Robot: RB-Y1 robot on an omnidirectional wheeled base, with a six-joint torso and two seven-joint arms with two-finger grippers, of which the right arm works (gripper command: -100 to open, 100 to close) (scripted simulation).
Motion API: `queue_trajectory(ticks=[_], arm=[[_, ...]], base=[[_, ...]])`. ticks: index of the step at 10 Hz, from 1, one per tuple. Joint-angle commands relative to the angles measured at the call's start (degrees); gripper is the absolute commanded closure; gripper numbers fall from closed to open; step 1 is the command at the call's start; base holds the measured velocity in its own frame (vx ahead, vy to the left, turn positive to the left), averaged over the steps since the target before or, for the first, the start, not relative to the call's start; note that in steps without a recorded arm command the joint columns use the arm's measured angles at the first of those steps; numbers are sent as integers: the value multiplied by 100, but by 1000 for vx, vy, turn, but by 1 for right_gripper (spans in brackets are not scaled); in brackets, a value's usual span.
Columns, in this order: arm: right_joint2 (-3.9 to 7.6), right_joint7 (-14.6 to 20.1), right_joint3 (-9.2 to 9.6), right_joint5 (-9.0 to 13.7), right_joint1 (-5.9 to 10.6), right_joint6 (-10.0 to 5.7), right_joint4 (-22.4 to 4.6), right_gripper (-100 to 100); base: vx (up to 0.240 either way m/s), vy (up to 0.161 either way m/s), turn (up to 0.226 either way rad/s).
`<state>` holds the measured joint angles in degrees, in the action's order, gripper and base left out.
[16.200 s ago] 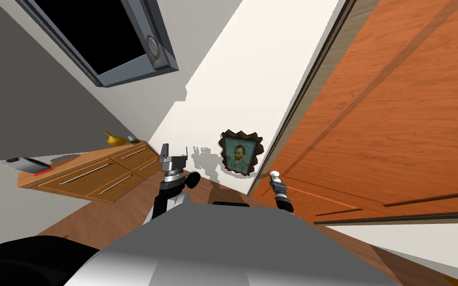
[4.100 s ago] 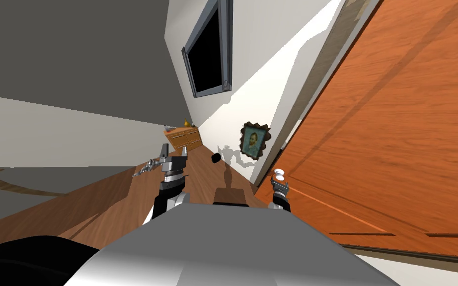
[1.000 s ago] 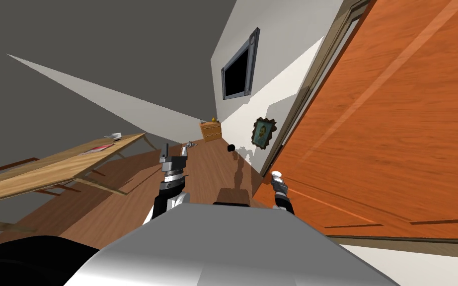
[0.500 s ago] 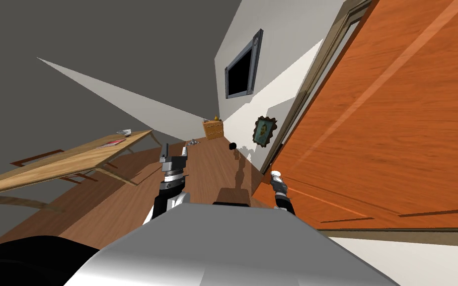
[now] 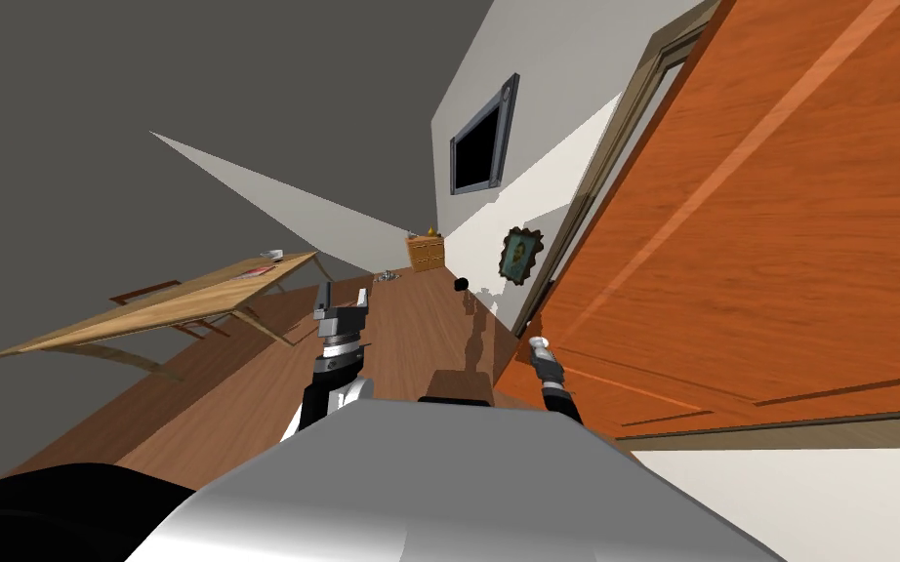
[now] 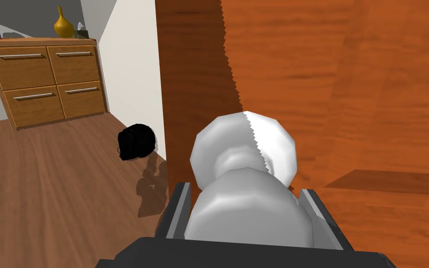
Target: Pull the door open
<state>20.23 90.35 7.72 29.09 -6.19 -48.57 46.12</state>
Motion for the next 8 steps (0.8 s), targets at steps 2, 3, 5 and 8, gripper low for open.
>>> queue_trajectory(ticks=[2,3,5,8], arm=[[106,167,154,-81,-76,-81,57,100],[77,125,131,-67,-73,-42,43,100],[201,296,300,-146,-185,-172,72,100],[368,501,490,-236,-312,-340,121,100]], base=[[-204,-29,84],[-84,-5,16],[-210,-24,110],[-204,-29,95]])
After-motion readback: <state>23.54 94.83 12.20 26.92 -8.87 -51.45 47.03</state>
